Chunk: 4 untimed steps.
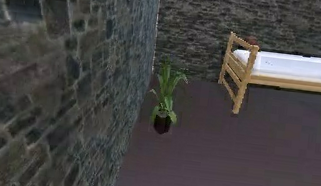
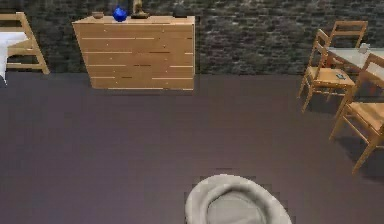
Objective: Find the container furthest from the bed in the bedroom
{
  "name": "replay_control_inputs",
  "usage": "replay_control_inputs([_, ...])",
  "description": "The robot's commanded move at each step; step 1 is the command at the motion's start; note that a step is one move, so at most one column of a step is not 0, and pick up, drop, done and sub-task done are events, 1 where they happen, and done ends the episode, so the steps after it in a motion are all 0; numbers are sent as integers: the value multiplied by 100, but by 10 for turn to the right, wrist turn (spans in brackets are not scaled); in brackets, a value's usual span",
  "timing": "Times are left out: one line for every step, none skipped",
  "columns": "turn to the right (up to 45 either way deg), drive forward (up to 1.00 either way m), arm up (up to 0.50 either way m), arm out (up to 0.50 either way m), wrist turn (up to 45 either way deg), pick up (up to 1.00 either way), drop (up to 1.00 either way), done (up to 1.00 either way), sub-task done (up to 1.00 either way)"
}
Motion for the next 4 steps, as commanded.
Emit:
replay_control_inputs([390,0,0,0,0,0,0,0,0])
replay_control_inputs([0,55,0,0,0,0,0,0,0])
replay_control_inputs([450,0,0,0,0,0,0,0,0])
replay_control_inputs([60,0,0,0,0,0,0,0,0])
